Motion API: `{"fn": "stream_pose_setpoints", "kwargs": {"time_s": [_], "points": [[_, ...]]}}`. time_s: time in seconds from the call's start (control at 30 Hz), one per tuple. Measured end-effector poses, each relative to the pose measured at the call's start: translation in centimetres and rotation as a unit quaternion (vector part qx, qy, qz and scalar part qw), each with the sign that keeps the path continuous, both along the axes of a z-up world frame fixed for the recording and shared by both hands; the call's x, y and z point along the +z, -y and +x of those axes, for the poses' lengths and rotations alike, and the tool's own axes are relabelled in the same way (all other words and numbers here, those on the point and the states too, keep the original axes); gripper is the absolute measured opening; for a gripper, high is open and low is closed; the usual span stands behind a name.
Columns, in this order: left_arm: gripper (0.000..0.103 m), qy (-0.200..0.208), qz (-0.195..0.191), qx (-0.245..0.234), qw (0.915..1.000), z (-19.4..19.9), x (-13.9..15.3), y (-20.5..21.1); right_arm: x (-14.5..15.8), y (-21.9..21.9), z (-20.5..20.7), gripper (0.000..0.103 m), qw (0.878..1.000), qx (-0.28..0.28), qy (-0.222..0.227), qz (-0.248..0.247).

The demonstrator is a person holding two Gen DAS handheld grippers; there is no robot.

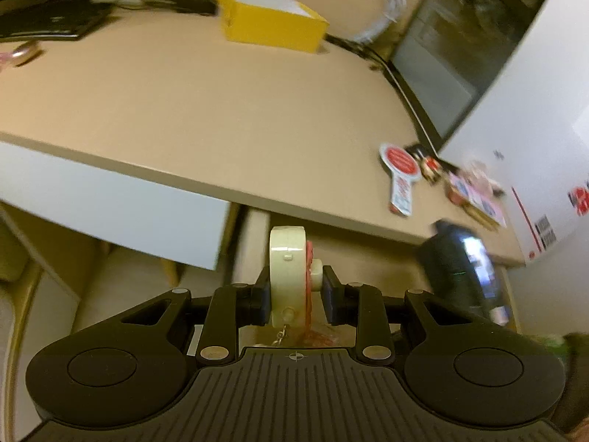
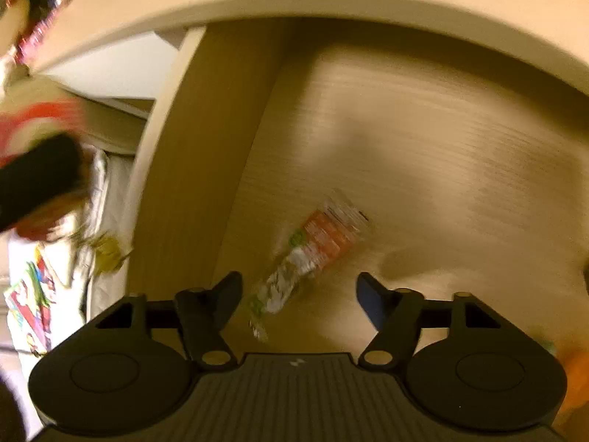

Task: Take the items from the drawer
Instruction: 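Lift the keychain out of the drawer with the left tool while the right grasps an orange shell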

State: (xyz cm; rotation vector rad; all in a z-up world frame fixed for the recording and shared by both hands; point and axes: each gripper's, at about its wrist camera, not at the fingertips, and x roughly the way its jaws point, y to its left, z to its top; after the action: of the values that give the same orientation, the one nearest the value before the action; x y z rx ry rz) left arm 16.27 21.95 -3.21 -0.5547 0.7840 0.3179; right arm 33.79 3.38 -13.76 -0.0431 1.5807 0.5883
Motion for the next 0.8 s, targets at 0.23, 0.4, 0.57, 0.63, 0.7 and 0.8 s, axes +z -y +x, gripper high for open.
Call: {"fn": "stream_pose_setpoints", "kwargs": {"time_s": [0.23, 0.4, 0.57, 0.63, 0.7, 0.8], "points": [[0.03, 0.002, 0.001, -0.003, 1.0, -0.7, 0.3, -0.1, -0.8, -0.6, 0.0, 0.029, 0.999, 0.031, 0.006, -0.019], [0.03, -0.005, -0.018, -0.034, 0.9992, 0.8, -1.3, 0.8, 0.2, 4.2, -0.4, 0.026, 0.994, 0.041, 0.067, -0.07], [0.03, -0.018, -0.028, -0.079, 0.9963, 1.9, -2.7, 2.7, 0.8, 10.6, 0.0, 0.027, 0.988, -0.018, 0.093, -0.12], [0.03, -0.023, -0.031, -0.091, 0.9951, 2.2, -3.2, 3.3, 1.5, 12.1, -0.2, 0.041, 0.992, -0.048, 0.071, -0.091], [0.03, -0.027, -0.032, -0.098, 0.9943, 2.4, -3.5, 3.6, 1.9, 12.7, -0.9, 0.068, 0.995, -0.06, 0.041, -0.06], [0.03, -0.03, -0.034, -0.106, 0.9933, 2.5, -3.8, 3.9, 1.3, 12.0, -2.8, 0.072, 0.997, -0.045, 0.014, -0.068]]}}
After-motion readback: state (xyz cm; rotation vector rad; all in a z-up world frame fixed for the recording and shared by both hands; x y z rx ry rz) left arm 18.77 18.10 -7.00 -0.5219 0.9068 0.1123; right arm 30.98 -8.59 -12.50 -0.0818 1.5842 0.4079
